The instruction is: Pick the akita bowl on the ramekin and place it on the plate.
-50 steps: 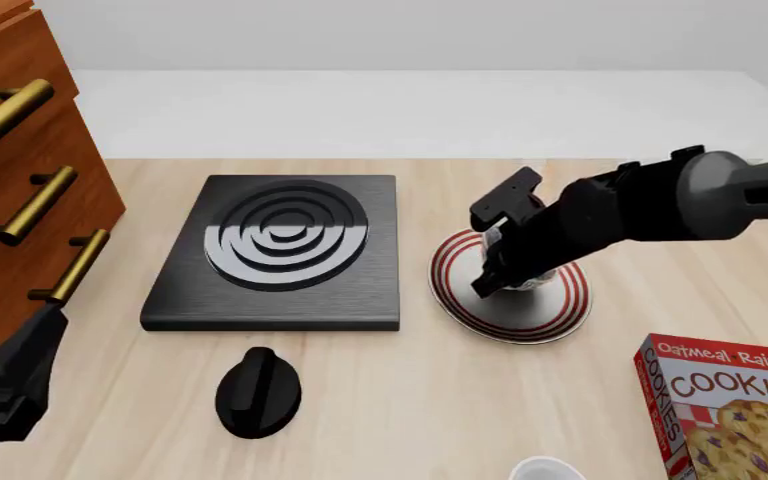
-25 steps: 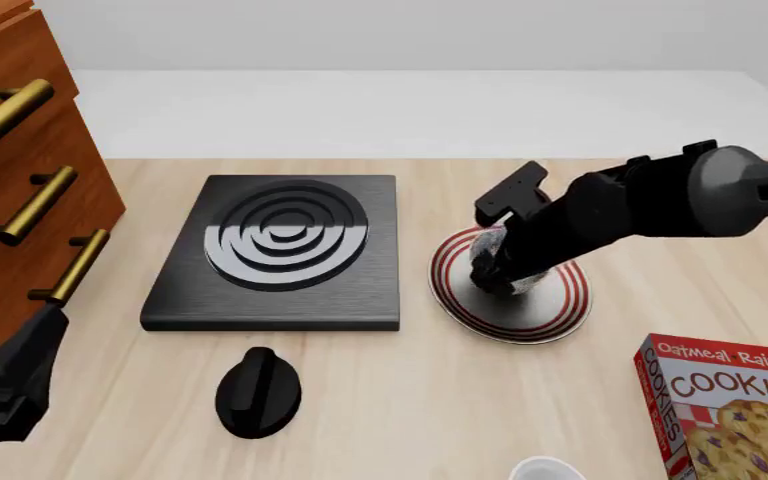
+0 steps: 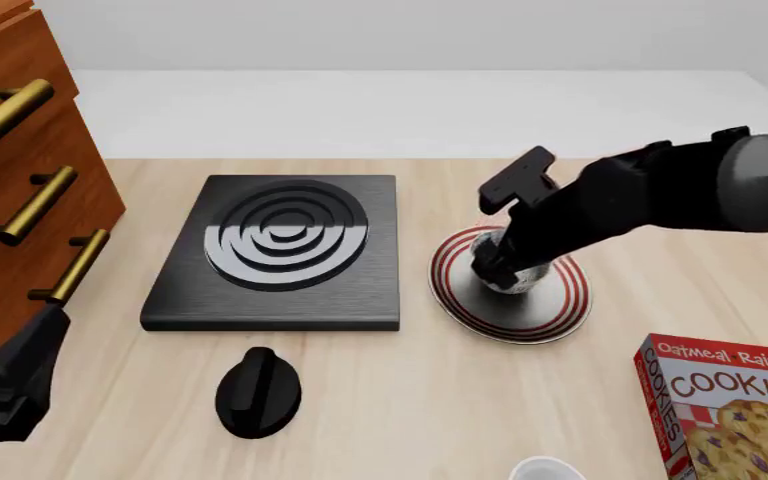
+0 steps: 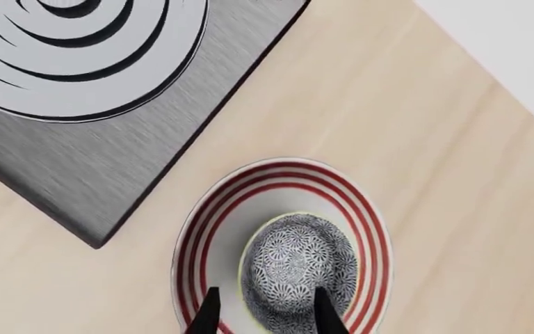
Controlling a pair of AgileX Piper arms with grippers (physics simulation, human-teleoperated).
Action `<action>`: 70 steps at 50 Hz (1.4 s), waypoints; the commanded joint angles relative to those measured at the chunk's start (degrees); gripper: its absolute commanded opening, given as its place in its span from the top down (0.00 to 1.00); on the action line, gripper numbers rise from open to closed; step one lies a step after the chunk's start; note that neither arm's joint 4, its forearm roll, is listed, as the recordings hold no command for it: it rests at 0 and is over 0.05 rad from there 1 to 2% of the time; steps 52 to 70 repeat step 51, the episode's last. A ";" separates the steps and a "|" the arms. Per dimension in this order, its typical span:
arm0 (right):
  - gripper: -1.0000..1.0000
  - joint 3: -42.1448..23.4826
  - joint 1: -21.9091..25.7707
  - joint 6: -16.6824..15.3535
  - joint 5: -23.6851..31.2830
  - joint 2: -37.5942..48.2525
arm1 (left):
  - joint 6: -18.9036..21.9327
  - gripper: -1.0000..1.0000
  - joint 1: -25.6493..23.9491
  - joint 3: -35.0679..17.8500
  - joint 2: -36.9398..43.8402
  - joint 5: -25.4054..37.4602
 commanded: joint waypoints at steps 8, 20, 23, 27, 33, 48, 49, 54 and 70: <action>0.00 2.62 0.90 2.20 2.02 -7.24 | -0.24 0.00 -0.19 -0.02 0.04 -0.15; 0.00 5.39 -0.66 3.37 3.11 -15.94 | -0.35 0.00 -0.36 -0.16 -0.20 0.13; 0.00 7.00 -0.91 4.97 2.74 -18.91 | -0.38 0.00 -0.31 -0.10 -0.21 0.06; 0.00 8.62 -1.13 5.92 1.67 -21.50 | -0.48 0.00 -0.26 0.00 -0.14 -0.06; 0.00 9.70 -1.51 7.70 0.36 -25.93 | -0.43 0.00 -0.29 -0.01 -0.21 -0.02; 0.00 18.29 -5.00 13.88 -6.39 -43.52 | -0.67 0.00 -0.21 -0.01 -1.09 0.64; 0.00 18.96 -5.28 14.42 -6.34 -45.02 | -0.71 0.00 -0.25 -0.01 -1.07 0.63; 0.00 19.72 -5.69 14.74 -6.01 -46.72 | -0.72 0.00 -0.31 -0.02 -1.00 0.56; 0.00 19.72 -5.69 14.74 -6.01 -46.72 | -0.72 0.00 -0.31 -0.02 -1.00 0.56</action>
